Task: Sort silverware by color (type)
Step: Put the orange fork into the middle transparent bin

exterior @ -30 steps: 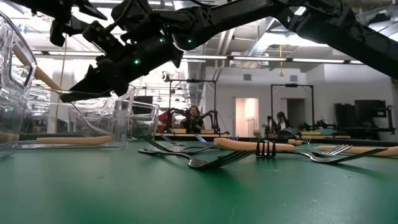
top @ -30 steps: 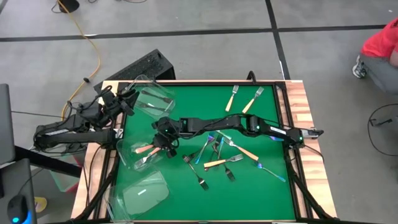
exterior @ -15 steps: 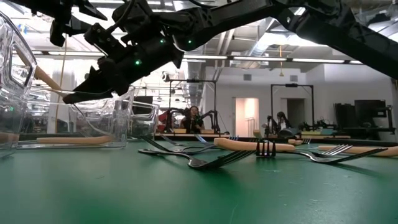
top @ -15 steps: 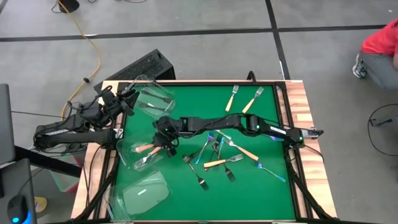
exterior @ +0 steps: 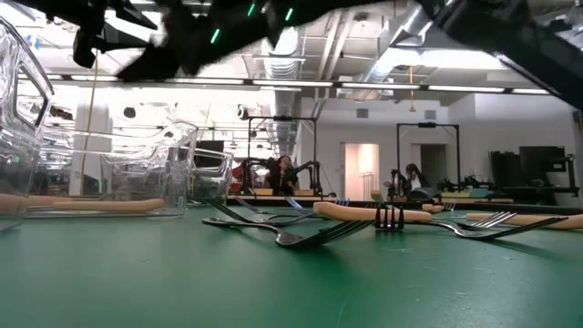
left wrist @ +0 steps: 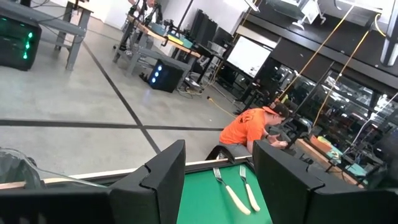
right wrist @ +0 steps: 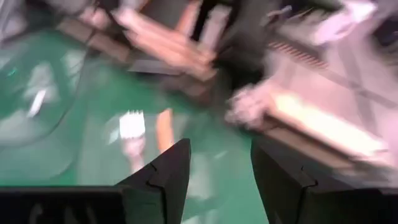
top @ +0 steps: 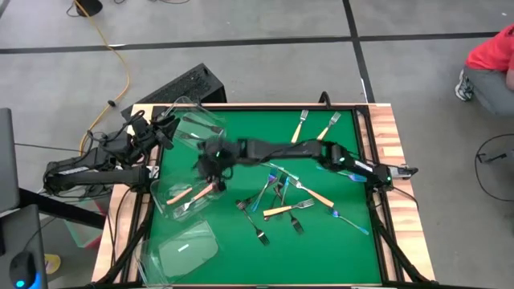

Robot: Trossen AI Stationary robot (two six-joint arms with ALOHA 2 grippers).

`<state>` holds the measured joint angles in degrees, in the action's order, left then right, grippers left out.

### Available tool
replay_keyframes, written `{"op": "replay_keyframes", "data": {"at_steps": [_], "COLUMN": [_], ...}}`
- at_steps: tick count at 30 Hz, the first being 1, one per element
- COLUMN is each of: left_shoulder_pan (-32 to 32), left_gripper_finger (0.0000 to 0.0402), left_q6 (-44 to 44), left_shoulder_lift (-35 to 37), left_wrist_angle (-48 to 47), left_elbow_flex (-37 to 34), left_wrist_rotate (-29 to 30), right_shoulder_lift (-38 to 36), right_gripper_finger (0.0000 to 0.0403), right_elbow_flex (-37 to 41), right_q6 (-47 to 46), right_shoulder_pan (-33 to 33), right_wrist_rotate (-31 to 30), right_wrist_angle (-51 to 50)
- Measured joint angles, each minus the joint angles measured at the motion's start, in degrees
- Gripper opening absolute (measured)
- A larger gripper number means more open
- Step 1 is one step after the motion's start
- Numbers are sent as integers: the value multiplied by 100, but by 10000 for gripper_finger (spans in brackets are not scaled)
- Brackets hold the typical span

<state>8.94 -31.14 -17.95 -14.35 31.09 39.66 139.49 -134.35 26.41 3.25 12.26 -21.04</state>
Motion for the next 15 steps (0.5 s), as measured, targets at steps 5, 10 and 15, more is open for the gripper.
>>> {"op": "replay_keyframes", "data": {"at_steps": [5,10,15], "left_shoulder_pan": [1,1,1], "left_gripper_finger": [172,172,172], "left_q6": [0,-5,-161], "left_shoulder_lift": [1,1,2], "left_wrist_angle": [4,26,28], "left_elbow_flex": [0,0,0], "left_wrist_rotate": [7,9,15], "right_shoulder_lift": [-792,-1545,-2047], "right_gripper_finger": [190,182,176], "right_elbow_flex": [-9,0,-10], "right_q6": [-2,-639,-2889], "right_shoulder_pan": [287,593,1050], "right_wrist_rotate": [-975,-2495,-3588], "right_wrist_angle": [-1032,-2512,-4263]}}
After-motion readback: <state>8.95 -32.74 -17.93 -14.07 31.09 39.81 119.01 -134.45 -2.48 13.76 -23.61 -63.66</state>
